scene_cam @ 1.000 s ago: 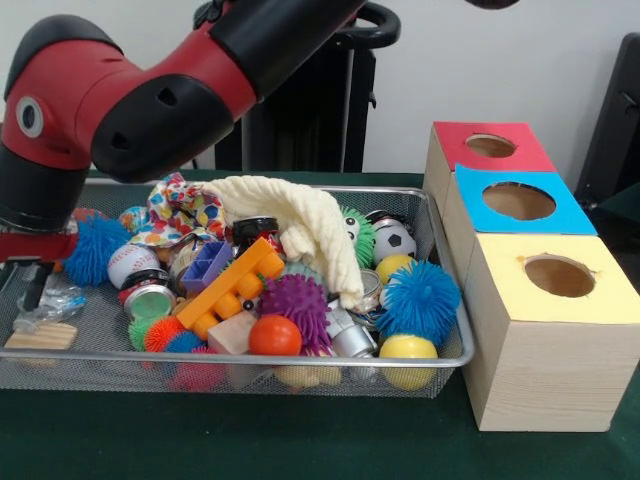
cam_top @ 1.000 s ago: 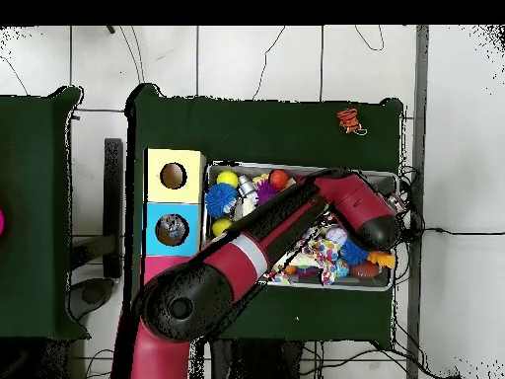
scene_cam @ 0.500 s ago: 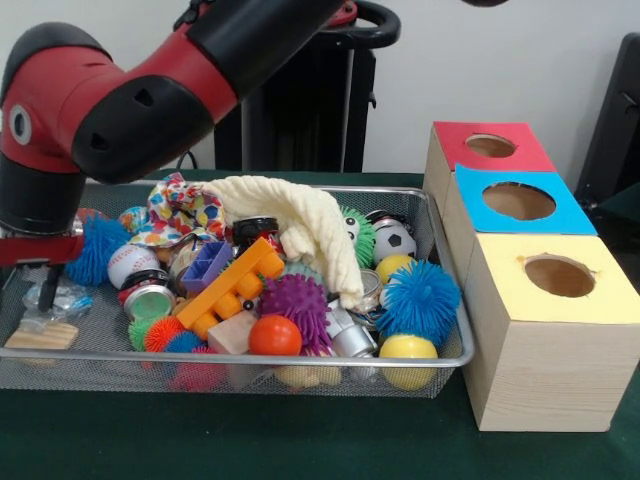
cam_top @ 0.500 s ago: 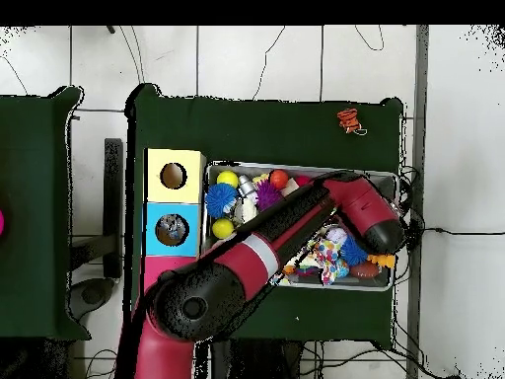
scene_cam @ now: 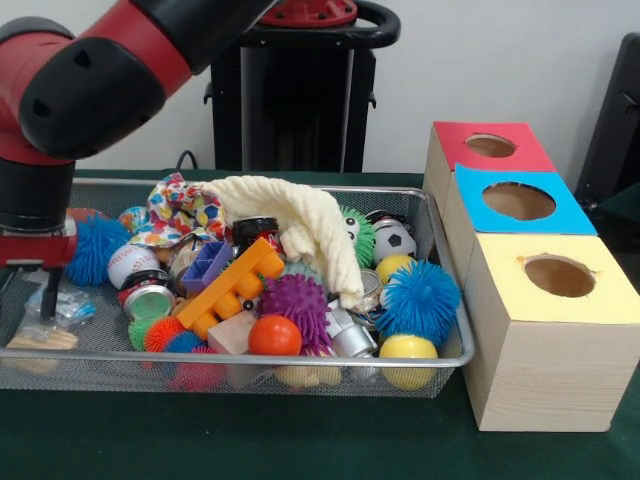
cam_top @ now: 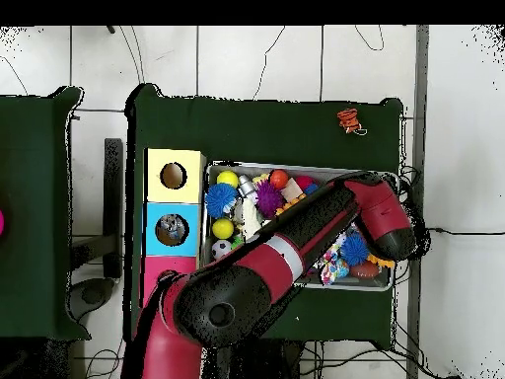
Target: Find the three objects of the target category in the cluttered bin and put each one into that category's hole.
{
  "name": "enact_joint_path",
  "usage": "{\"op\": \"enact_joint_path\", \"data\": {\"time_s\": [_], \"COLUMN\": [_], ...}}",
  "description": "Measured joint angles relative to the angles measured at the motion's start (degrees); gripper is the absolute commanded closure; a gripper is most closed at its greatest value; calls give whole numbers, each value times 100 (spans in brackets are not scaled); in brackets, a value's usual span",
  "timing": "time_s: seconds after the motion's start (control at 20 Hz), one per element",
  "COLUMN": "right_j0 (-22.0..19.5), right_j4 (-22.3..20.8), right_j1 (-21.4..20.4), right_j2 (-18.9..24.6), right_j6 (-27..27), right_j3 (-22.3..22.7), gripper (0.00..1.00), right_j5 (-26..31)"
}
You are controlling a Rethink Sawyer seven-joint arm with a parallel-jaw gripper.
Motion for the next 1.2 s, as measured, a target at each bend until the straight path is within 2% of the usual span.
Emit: {"op": "enact_joint_path", "data": {"time_s": [0.3,1.2], "right_j0": [-125,-118], "right_j4": [208,194], "right_j1": [-177,-189], "right_j2": [192,206], "right_j6": [0,0], "right_j3": [7,8], "gripper": [0,0], "right_j5": [0,4]}}
